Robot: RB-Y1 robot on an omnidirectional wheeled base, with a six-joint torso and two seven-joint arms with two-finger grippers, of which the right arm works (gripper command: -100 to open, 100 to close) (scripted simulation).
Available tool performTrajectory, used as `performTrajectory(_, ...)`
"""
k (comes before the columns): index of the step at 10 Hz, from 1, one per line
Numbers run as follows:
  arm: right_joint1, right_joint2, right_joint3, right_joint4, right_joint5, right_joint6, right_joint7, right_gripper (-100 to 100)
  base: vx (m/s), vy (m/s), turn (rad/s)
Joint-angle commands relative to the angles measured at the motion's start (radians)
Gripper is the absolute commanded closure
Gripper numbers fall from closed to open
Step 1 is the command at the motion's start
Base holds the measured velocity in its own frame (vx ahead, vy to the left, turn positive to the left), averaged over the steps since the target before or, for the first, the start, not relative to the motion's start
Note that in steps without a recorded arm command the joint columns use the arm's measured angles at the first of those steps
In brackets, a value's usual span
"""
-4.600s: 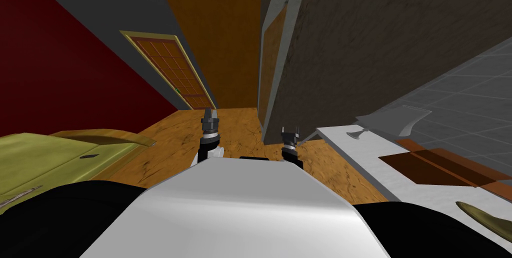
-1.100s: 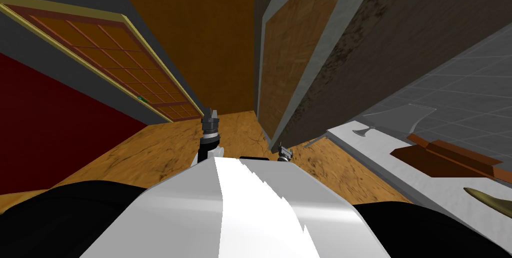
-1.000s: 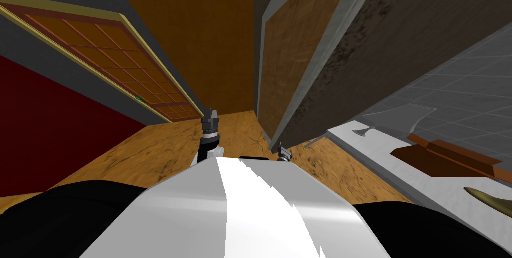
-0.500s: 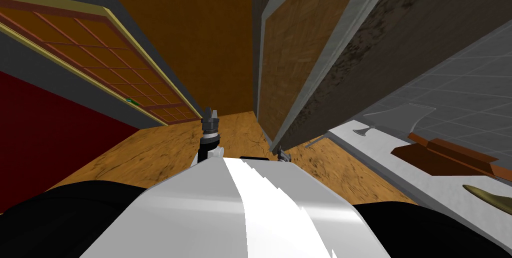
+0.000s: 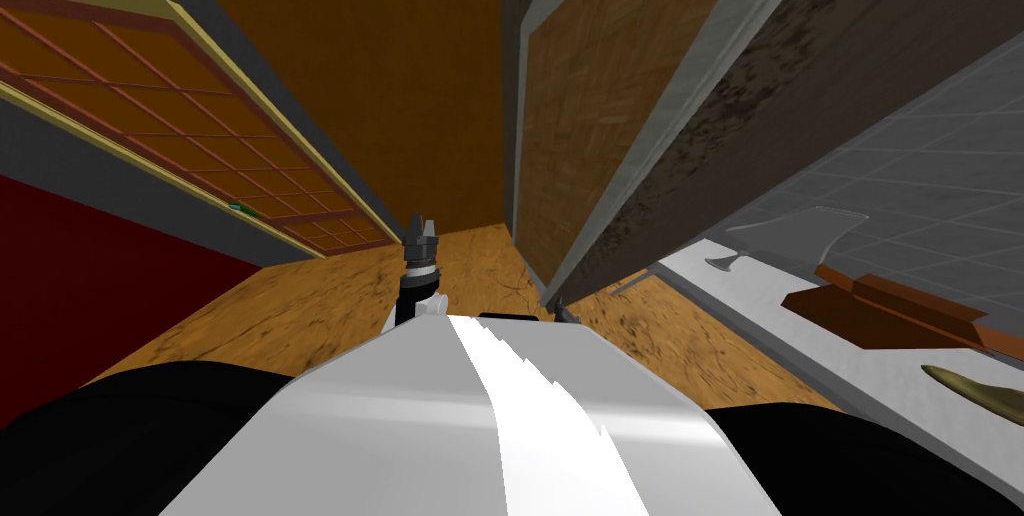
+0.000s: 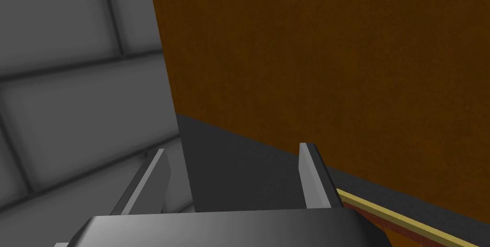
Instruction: Push the door open
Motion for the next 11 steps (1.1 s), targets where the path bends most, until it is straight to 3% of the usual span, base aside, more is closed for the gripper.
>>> performTrajectory(1,0.002,-0.001,0.009,0.01,-0.041,-0.013,-0.014,-100,0.084,0.046,-0.05)
performTrajectory(11,-0.006,-0.014,0.051,0.095,-0.294,-0.08,-0.094,-100,0.087,0.047,-0.055)
